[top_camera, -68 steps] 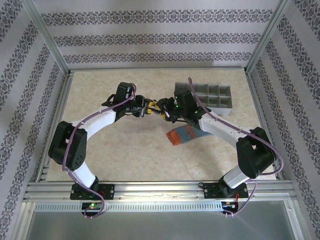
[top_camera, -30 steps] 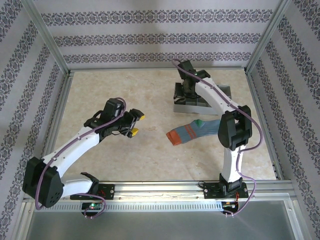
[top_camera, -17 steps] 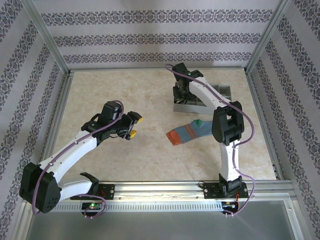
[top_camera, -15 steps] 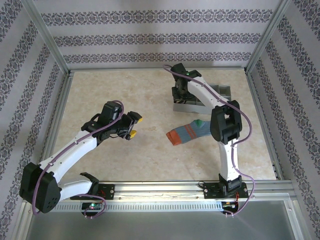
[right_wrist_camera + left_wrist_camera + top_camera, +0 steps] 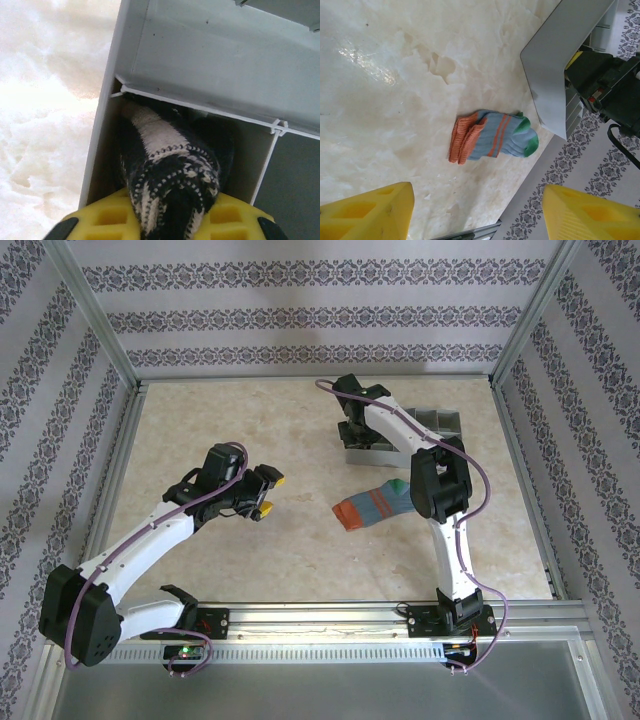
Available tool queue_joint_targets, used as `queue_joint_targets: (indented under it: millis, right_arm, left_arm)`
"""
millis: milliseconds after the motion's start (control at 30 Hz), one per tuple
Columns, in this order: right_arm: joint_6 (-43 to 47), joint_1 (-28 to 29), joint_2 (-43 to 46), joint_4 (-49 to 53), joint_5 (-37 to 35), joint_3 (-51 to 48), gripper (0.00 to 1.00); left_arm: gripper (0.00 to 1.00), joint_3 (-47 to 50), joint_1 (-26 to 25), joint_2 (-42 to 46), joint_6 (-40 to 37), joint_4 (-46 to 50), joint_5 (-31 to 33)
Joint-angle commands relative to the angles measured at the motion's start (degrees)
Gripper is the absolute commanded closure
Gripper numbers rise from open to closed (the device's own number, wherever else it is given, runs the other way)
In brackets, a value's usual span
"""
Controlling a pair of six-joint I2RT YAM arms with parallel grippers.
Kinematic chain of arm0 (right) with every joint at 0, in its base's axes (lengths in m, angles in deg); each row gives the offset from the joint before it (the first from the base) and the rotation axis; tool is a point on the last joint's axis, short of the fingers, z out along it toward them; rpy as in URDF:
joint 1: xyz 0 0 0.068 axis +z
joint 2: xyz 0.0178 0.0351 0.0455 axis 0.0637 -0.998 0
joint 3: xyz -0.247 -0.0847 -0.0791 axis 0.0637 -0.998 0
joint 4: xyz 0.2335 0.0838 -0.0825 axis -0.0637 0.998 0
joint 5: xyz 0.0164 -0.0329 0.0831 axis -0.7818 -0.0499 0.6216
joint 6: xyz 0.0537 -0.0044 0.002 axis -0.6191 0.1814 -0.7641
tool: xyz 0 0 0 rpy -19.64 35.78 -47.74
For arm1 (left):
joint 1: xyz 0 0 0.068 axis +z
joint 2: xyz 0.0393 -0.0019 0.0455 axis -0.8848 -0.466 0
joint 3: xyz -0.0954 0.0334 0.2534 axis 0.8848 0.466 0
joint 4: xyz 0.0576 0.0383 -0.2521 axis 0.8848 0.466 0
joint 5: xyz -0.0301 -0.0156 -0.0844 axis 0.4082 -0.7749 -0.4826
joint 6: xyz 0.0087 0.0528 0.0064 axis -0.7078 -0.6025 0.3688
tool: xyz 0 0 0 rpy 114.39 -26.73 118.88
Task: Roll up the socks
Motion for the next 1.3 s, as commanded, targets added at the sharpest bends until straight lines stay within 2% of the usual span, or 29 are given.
queue_joint_targets:
  millis: [0, 167, 267, 367, 500, 633, 733, 800, 933, 1100, 1167, 1267]
  right_arm:
    - [0.6, 0.6, 2.4, 1.8, -0.3, 0.4, 0.61]
    - [-1.0, 0.5, 11.2, 1.3, -0.9, 1.1, 0.35]
    - [-2.0, -0.5, 16.7, 0.5, -1.0, -0.9, 0.3]
    - [-4.2, -2.2, 24.1, -3.2, -0.7, -8.5, 0.31]
    - [-9.6, -6.1, 38.9, -16.6, 4.1, -29.6, 0.38]
    - [-16.2, -10.0, 56.3, -33.2, 7.9, -53.3, 0.41]
    - [-18.8, -12.0, 66.6, -36.9, 7.7, -62.9, 0.41]
    - [-18.9, -12.4, 71.4, -35.2, 6.6, -65.6, 0.41]
    - [-18.7, -13.1, 76.8, -28.5, 6.7, -66.5, 0.41]
    - [-19.1, -13.2, 81.8, -25.7, 8.7, -67.7, 0.41]
    - [-18.5, -13.2, 82.7, -25.4, 10.2, -68.2, 0.4]
    - [-17.0, -12.9, 82.4, -24.4, 11.8, -68.5, 0.41]
  left_arm:
    - [0.33, 0.0, -0.7, 0.7, 0.1, 1.4, 0.4]
    - [0.32, -1.1, -0.7, -0.7, -1.9, 1.5, -0.2]
    - [0.31, -2.6, -0.8, -2.5, -4.1, 1.3, -1.1]
    - [0.33, -5.5, -1.4, -6.1, -8.3, 1.0, -2.8]
    - [0.42, -14.2, -6.1, -16.0, -18.2, 1.8, -3.7]
    - [0.6, -27.3, -13.2, -30.4, -28.9, 5.9, -2.7]
    - [0.75, -37.6, -18.0, -40.3, -35.0, 8.4, 0.3]
    - [0.78, -44.5, -20.5, -46.9, -37.8, 10.7, 2.4]
    - [0.78, -56.9, -23.7, -58.8, -40.6, 14.6, 5.5]
    - [0.78, -65.8, -24.2, -69.6, -39.7, 20.5, 11.1]
    - [0.79, -65.7, -23.7, -71.1, -37.7, 22.2, 11.6]
    - [0.79, -55.3, -22.4, -66.4, -33.0, 17.3, 11.1]
